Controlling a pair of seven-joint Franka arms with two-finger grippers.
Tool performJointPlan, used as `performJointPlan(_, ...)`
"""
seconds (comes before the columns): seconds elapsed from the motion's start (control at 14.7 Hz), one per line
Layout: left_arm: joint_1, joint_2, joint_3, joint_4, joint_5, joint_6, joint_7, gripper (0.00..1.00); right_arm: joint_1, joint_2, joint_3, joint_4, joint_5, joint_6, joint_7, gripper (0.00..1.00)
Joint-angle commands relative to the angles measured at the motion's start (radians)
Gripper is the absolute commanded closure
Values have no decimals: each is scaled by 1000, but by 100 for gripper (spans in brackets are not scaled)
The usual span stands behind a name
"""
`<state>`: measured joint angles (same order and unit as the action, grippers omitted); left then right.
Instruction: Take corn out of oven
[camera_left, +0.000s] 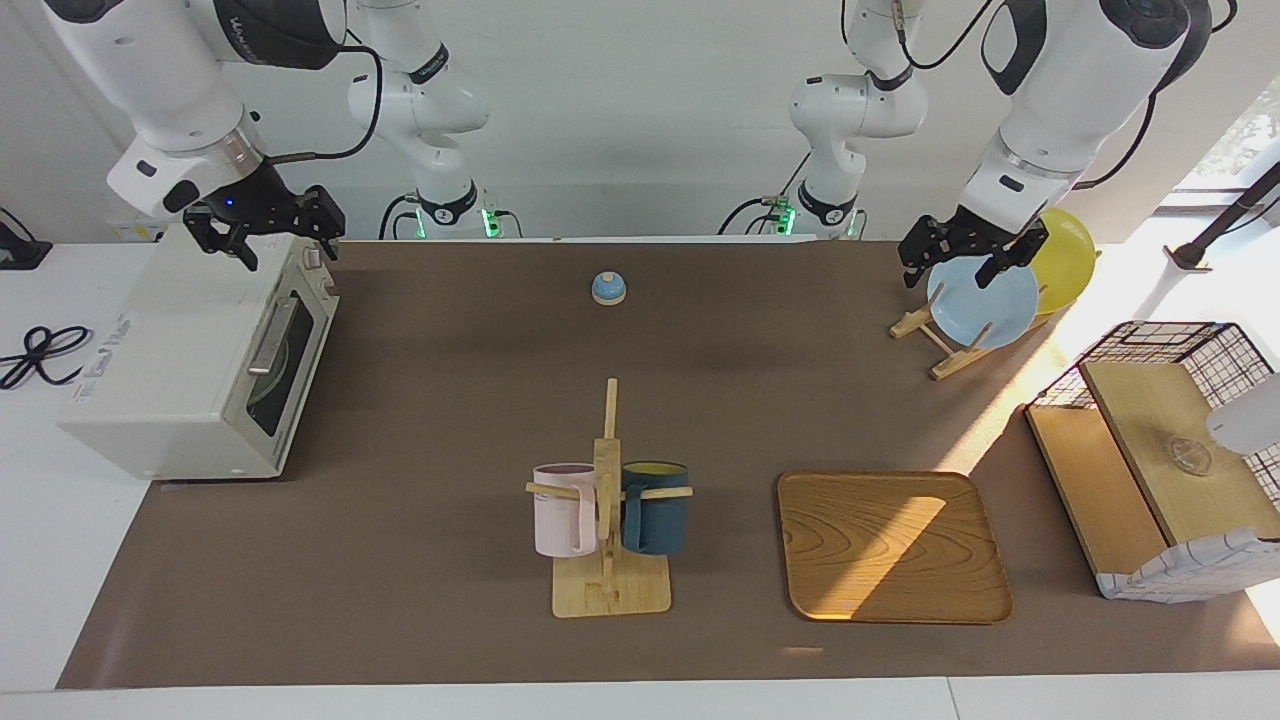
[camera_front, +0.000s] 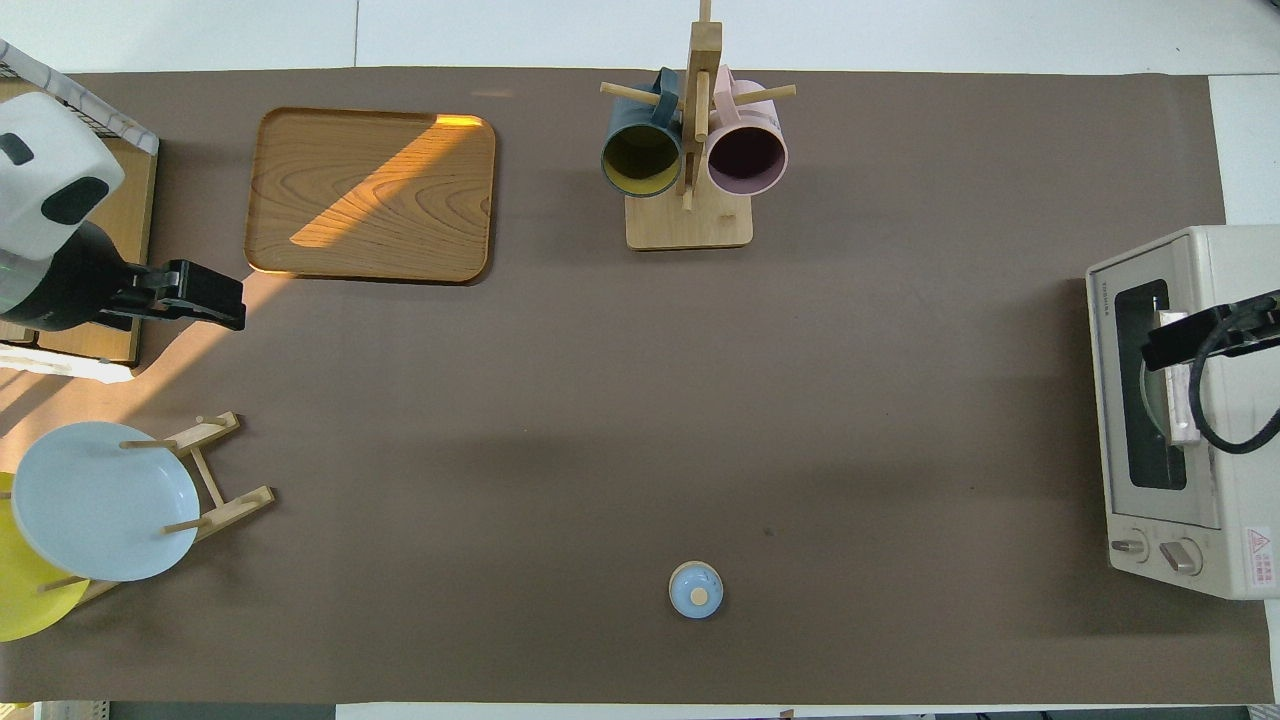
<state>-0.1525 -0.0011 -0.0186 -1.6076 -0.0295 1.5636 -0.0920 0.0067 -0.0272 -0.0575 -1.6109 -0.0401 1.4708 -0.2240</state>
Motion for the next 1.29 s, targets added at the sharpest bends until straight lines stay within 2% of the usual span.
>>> performJointPlan(0.0, 4, -13, -3, -3, 8, -5, -3, 0, -10, 1, 5, 3, 26, 14, 20, 0)
performJointPlan(0.61, -7, -13, -3, -3, 8, -4, -3, 0, -54, 0, -7, -6, 25, 17, 8, 0)
performJointPlan(0.68, -7, -13, -3, -3, 8, -5, -3, 0, -54, -2, -7, -23, 25, 63, 9, 0)
performJointPlan(0.75, -6, -13, -3, -3, 8, -7, -3, 0, -54, -19, -7, -74, 26, 166, 8, 24)
performJointPlan(0.82, 2, -13, -3, -3, 8, -10, -3, 0, -57, -43, -7, -136, 29, 230, 8, 70)
performJointPlan(0.88, 2, -14, -3, -3, 8, -14, -3, 0, -56, -68, -7, -191, 29, 246, -7, 88)
performJointPlan(0.95, 2, -13, -3, -3, 8, -10, -3, 0, -62, -82, -8, -222, 29, 253, -24, 100)
performJointPlan(1.09, 2, -13, -3, -3, 8, -10, -3, 0, -67, -108, -8, -303, 28, 352, 41, 100)
performJointPlan(1.22, 2, -13, -3, -3, 8, -10, -5, 0, -70, -112, -10, -331, 14, 364, 122, 100)
